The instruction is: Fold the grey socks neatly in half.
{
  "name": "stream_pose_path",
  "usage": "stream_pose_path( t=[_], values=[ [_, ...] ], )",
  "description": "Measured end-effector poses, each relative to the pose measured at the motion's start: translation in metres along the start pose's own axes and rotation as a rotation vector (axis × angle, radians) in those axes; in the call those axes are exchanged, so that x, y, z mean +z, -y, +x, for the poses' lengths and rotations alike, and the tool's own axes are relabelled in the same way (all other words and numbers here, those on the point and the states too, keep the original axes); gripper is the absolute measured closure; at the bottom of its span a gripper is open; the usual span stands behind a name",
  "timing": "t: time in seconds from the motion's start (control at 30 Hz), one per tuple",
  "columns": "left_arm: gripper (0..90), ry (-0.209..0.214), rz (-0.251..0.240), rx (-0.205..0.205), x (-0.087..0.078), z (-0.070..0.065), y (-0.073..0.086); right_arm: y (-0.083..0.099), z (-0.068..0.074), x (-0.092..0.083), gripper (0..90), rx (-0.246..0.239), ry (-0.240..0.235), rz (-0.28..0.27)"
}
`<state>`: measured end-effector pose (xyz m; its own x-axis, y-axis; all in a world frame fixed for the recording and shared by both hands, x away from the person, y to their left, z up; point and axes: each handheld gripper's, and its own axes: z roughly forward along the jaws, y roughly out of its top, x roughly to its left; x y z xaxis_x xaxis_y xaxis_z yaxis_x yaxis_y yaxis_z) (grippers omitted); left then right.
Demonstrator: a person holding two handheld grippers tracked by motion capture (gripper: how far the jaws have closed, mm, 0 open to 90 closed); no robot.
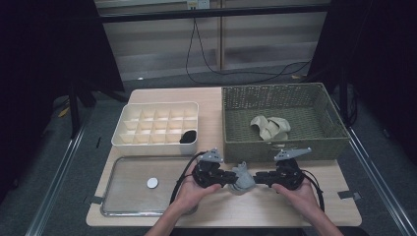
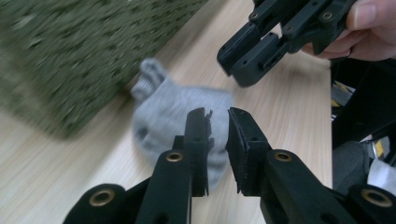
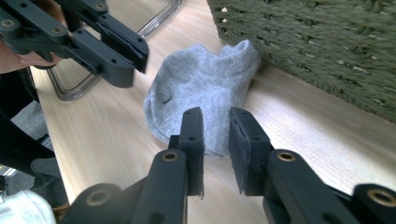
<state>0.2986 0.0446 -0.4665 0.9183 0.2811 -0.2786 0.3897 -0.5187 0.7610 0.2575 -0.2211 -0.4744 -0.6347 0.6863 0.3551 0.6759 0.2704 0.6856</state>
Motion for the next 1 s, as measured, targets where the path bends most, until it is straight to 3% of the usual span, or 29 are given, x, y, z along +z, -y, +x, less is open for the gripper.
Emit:
stream_pose_path(
  t=[0.23, 0.27, 0.3, 0.33, 0.57, 1.0],
  values=[
    [78.8, 0.003, 0.040, -0.007, 0.022, 0.006, -0.001, 0.001, -0.003, 0.000, 75.5, -0.006, 0.008, 0.001],
    [78.4, 0.003, 0.053, -0.007, 0.023, 0.007, 0.000, 0.002, -0.003, 0.000, 75.3, -0.001, 0.013, -0.003],
    [78.1, -0.023, 0.061, 0.002, 0.024, 0.006, 0.001, 0.002, -0.004, 0.000, 75.3, 0.003, 0.008, -0.005],
    [78.1, -0.007, 0.064, 0.000, 0.025, 0.008, 0.003, 0.002, -0.005, 0.001, 75.3, 0.006, 0.006, -0.007],
    [81.9, -0.020, 0.102, 0.016, 0.031, 0.011, 0.006, 0.003, -0.002, 0.011, 73.1, -0.006, -0.011, 0.016],
    [85.4, -0.031, 0.103, 0.039, 0.035, 0.009, 0.008, -0.003, -0.007, 0.026, 69.7, 0.005, 0.001, 0.024]
  ],
)
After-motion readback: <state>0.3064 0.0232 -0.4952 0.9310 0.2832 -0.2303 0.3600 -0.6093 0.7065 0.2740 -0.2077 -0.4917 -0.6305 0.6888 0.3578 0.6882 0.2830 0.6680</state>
